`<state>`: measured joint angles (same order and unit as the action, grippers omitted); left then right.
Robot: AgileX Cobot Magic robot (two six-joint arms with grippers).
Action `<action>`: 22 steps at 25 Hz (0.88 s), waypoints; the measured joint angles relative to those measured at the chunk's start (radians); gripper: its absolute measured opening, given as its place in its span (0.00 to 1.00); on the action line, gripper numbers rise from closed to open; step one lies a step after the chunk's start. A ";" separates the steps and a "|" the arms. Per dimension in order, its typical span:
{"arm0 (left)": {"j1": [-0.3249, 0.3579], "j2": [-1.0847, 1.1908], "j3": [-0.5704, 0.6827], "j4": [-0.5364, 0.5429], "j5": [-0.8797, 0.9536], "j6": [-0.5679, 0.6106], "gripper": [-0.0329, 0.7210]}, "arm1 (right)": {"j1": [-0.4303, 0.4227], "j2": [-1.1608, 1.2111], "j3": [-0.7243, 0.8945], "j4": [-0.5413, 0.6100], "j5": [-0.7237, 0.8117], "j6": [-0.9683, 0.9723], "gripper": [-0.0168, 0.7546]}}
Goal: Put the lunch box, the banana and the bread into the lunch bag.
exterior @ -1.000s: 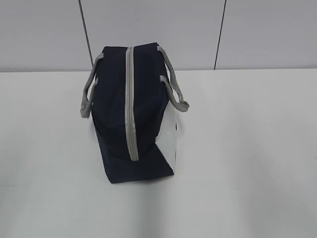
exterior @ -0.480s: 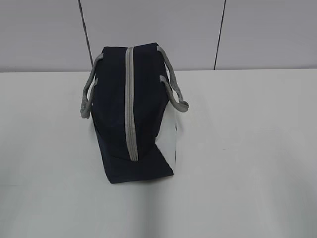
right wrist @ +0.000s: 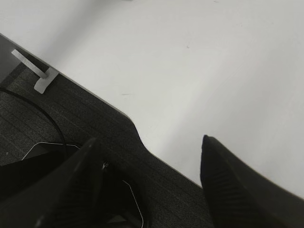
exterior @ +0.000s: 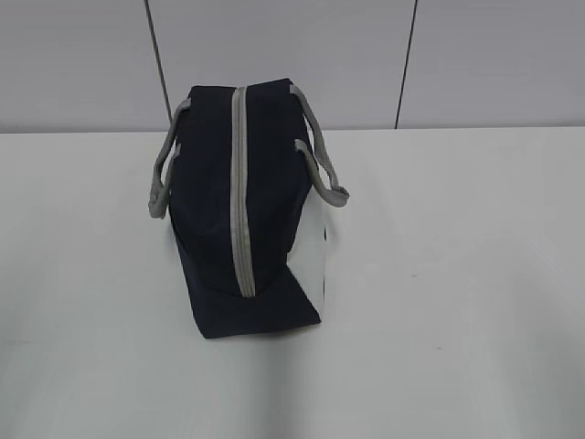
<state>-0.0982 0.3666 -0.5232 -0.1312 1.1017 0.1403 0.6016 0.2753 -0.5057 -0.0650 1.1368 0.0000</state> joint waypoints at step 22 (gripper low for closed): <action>0.016 -0.204 0.001 0.001 0.000 0.000 0.66 | -0.285 -0.020 0.002 -0.001 0.000 0.000 0.64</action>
<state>-0.0819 0.1628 -0.5225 -0.1303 1.1012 0.1403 0.3166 0.2554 -0.5036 -0.0663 1.1368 0.0000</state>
